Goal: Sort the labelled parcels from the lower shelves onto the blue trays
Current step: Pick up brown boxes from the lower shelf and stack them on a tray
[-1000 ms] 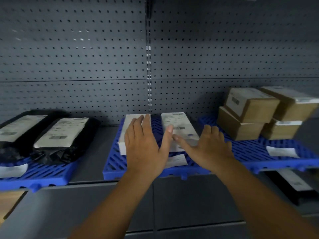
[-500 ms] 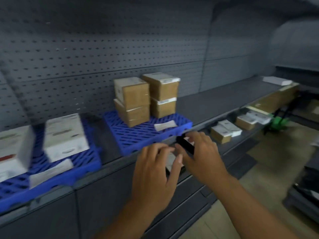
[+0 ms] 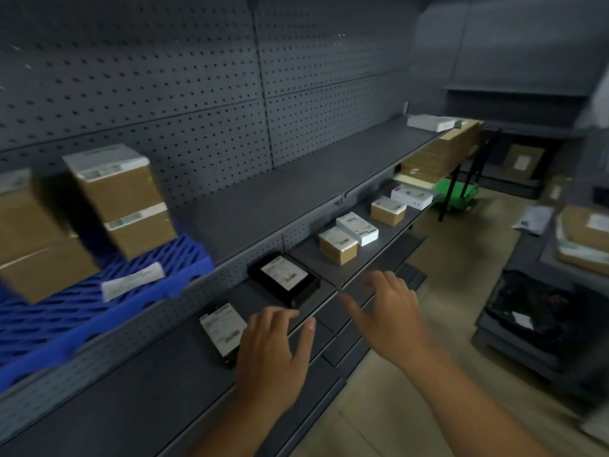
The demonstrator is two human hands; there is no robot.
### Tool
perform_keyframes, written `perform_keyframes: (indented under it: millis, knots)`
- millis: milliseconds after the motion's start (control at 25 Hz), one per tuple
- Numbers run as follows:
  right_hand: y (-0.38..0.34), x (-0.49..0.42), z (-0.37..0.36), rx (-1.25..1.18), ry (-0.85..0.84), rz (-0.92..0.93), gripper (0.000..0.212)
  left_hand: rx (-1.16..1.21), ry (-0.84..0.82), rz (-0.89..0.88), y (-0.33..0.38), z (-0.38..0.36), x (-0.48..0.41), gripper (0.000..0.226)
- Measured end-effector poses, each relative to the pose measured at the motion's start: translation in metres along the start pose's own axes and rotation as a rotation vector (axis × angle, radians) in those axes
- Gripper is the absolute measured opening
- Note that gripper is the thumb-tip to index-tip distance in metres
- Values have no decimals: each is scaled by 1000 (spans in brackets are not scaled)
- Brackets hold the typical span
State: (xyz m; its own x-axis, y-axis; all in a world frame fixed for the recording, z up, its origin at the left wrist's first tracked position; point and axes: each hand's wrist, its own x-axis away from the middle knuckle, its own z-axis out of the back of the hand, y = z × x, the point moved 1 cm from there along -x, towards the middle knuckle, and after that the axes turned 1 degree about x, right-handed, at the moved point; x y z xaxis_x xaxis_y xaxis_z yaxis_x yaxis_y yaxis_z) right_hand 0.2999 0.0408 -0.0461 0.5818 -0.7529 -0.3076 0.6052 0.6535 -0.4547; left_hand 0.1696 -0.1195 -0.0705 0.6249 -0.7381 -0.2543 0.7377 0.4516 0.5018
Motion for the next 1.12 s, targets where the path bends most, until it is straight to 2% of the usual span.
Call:
perform_keyframes:
  millis: [480, 600, 800, 960, 1120]
  knots:
    - [128, -168, -8, 111, -37, -155, 49, 62, -114, -22, 29, -123, -211, 69]
    - [166, -212, -20, 86, -56, -164, 49, 32, -141, 6, 38, -151, -250, 63]
    - [249, -317, -56, 30, -161, -110, 50, -72, -100, 187, 46, -217, -323, 61]
    - [337, -412, -83, 38, -288, -4, 50, -195, -103, 430, 71, -278, -378, 79]
    - [395, -488, -96, 57, -349, 28, 54, -178, -49, 633, 96, -321, -405, 95]
